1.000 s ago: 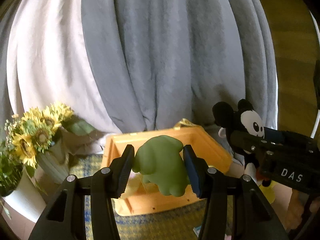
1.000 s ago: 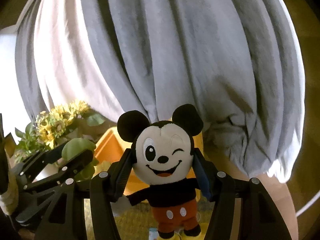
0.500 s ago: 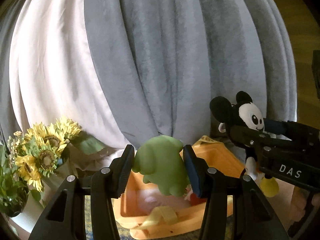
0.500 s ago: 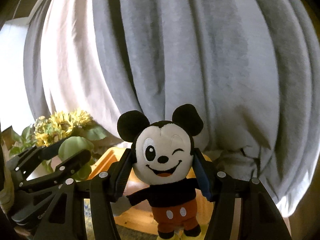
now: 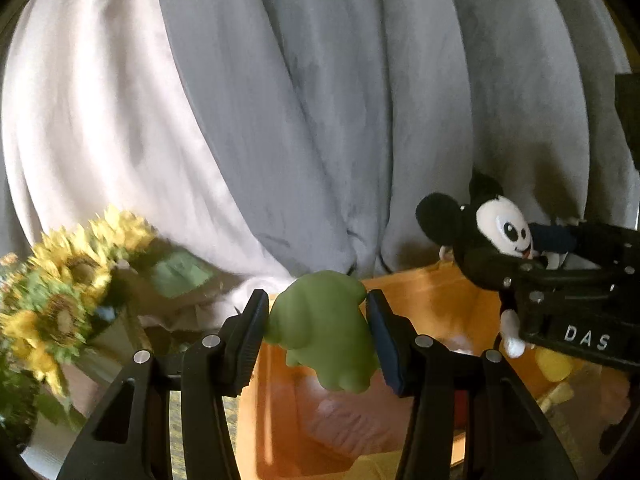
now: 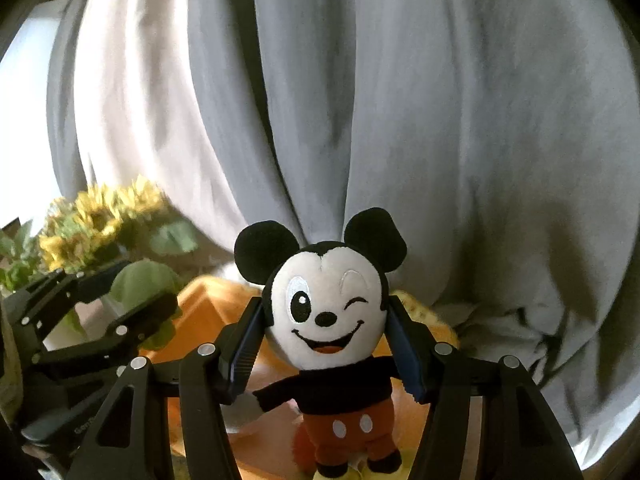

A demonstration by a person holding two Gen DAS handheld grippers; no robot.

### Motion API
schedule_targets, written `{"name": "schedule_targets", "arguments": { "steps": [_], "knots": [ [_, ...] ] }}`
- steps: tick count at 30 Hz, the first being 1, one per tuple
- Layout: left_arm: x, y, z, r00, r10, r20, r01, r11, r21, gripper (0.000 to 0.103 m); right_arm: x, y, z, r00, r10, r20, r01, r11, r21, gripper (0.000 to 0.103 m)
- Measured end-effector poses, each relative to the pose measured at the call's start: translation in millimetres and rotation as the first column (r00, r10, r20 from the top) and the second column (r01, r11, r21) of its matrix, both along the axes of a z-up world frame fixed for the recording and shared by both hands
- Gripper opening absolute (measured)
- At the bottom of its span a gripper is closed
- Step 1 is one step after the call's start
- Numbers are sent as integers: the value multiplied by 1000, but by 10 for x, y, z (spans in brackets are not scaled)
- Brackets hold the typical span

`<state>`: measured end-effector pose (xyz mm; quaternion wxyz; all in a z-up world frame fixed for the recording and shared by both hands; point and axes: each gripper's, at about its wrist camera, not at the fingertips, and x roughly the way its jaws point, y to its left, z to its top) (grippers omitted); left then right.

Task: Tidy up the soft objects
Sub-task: 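Carry the green toy and Mickey plush over the crate and open both tools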

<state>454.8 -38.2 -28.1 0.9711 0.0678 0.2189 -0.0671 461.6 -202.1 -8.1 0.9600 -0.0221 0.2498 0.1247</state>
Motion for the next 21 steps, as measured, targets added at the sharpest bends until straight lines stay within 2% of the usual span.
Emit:
{"name": "schedule_targets", "arguments": {
  "steps": [4,8,12,14,17,21],
  "knots": [
    [144,-22,-154,998,-14,-60,14,1000,11,50,178,18,-221,995,24,-100,-23,1000,16,60],
    [224,-38,-277,994,-18,-107,21,1000,22,50,270,19,-356,989,27,-145,-26,1000,8,60],
    [241,-39,-321,992,-23,-122,25,1000,18,50,379,31,-484,972,58,-228,-54,998,22,61],
    [249,-40,-329,992,-24,-127,27,999,22,53,395,45,-536,964,73,-257,-69,997,23,61],
    [270,-19,-335,992,-20,-126,24,999,26,60,387,41,-577,958,72,-277,-67,997,27,65],
    [212,-33,-306,992,-24,-121,27,999,25,69,325,-5,-508,972,22,-234,-22,1000,1,72]
  ]
}}
